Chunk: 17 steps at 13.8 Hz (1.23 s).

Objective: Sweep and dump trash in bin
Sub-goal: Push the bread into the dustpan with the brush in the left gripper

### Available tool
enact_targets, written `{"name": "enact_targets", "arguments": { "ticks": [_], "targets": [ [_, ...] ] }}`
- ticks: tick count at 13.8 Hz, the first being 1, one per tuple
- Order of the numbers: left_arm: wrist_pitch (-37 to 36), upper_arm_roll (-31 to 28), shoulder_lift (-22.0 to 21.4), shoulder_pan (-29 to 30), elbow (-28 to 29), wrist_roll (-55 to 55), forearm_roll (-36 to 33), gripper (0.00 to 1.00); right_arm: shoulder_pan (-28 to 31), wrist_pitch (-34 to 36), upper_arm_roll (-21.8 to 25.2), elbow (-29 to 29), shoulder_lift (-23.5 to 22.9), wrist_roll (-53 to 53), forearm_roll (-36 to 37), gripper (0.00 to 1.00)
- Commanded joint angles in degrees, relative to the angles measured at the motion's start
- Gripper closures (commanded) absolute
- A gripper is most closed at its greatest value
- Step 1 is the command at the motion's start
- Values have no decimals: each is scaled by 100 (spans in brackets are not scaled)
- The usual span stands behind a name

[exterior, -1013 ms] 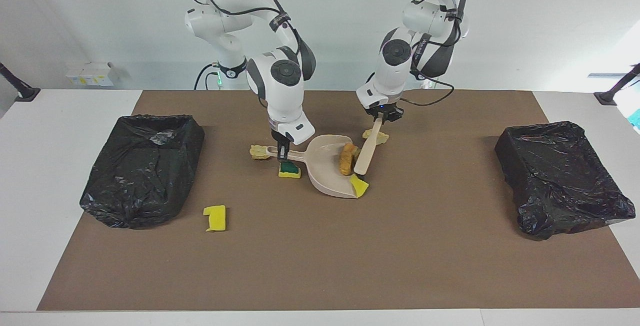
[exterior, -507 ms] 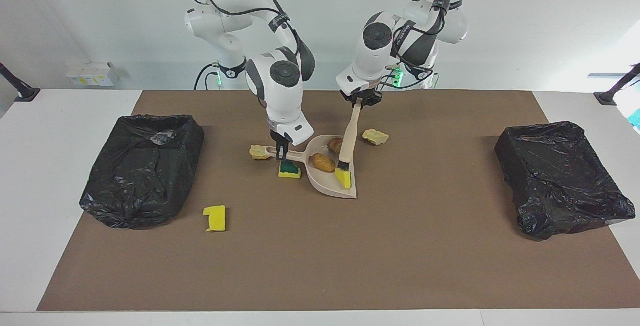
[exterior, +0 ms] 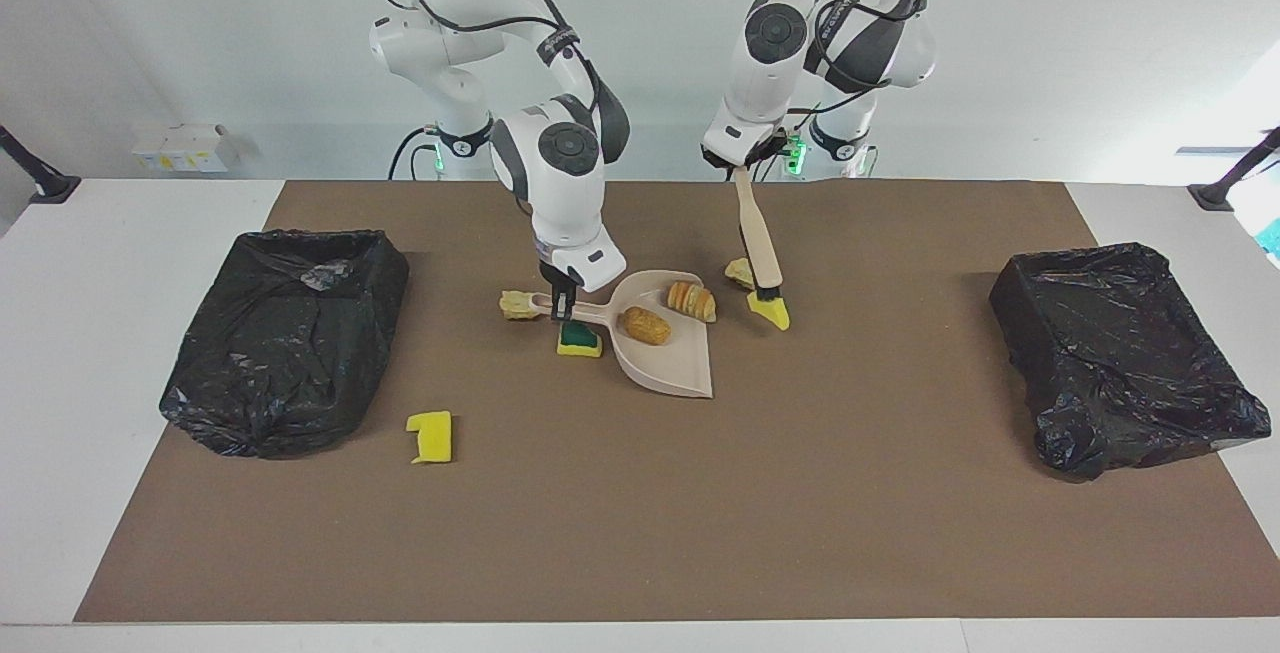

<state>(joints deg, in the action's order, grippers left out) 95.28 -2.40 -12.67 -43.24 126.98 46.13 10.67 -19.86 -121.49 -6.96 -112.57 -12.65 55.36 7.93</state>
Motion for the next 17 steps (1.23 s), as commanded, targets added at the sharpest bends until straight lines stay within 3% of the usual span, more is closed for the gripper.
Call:
{"name": "enact_targets", "arguments": {
  "ticks": [1,3,11,15,17],
  "targets": [
    [-150,-42,-542,-27,641,177,146,100,88,-24,-25,-152,131,236,103,100],
    [-80,-42,-807,-27,1124,151,155,100,132,-41,-16,-230,166,535,129,100],
    [579,-42,-913,-54,1996,133,234,100,158,-155,-16,-442,263,757,393,100],
    [1254,-50,-756,-27,2032,168,602,100,167,-147,-16,-459,263,757,393,100],
    [1860,-42,-379,-70,2023,177,761,100,167,-155,-25,-451,263,704,393,100]
  ]
}}
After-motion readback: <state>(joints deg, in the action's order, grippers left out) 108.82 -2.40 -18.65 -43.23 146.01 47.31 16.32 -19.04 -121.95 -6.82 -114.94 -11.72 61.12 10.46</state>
